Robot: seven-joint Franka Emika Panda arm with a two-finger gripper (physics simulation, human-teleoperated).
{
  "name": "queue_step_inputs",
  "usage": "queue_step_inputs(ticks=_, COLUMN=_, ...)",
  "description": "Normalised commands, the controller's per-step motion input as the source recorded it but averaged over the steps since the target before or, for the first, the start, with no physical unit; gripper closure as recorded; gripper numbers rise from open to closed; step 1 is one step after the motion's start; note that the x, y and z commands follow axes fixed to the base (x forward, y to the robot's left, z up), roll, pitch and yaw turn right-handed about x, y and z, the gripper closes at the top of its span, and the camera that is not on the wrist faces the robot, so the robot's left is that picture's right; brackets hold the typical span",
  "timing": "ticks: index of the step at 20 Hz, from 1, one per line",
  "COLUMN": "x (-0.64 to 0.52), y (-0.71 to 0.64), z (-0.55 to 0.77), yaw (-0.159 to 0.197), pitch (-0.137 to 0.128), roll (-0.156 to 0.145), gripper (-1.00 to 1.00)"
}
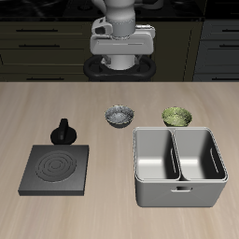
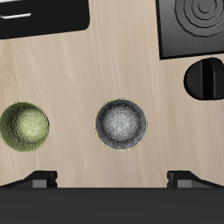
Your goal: Place the black bowl on the flat stove
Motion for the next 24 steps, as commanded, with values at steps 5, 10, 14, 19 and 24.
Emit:
queue_step_inputs(ticks=5, x=0.13, y=0.06, z=-0.47, yaw=0.035, pitch=0.051, roll=-0.008, gripper=-1.00)
queue_step_inputs(ticks=10, x=0.12, y=0.12, z=-0.58, yaw=0.043, pitch=0.068, roll=0.009, gripper=-1.00)
queue_step_inputs(ticks=14, x=0.00, y=0.04, z=-0.28, yaw=0.046, pitch=-0.021, roll=-0.017, gripper=-1.00)
queue_step_inputs(ticks=19, x=0.02, y=0.10, z=-0.41, yaw=0.005, pitch=0.055, roll=0.013, gripper=-1.00)
queue_step_inputs(ticks=24, x=0.04, y=0.04, z=-0.33, yaw=0.006, pitch=0.036, roll=-0.006, gripper=-1.00)
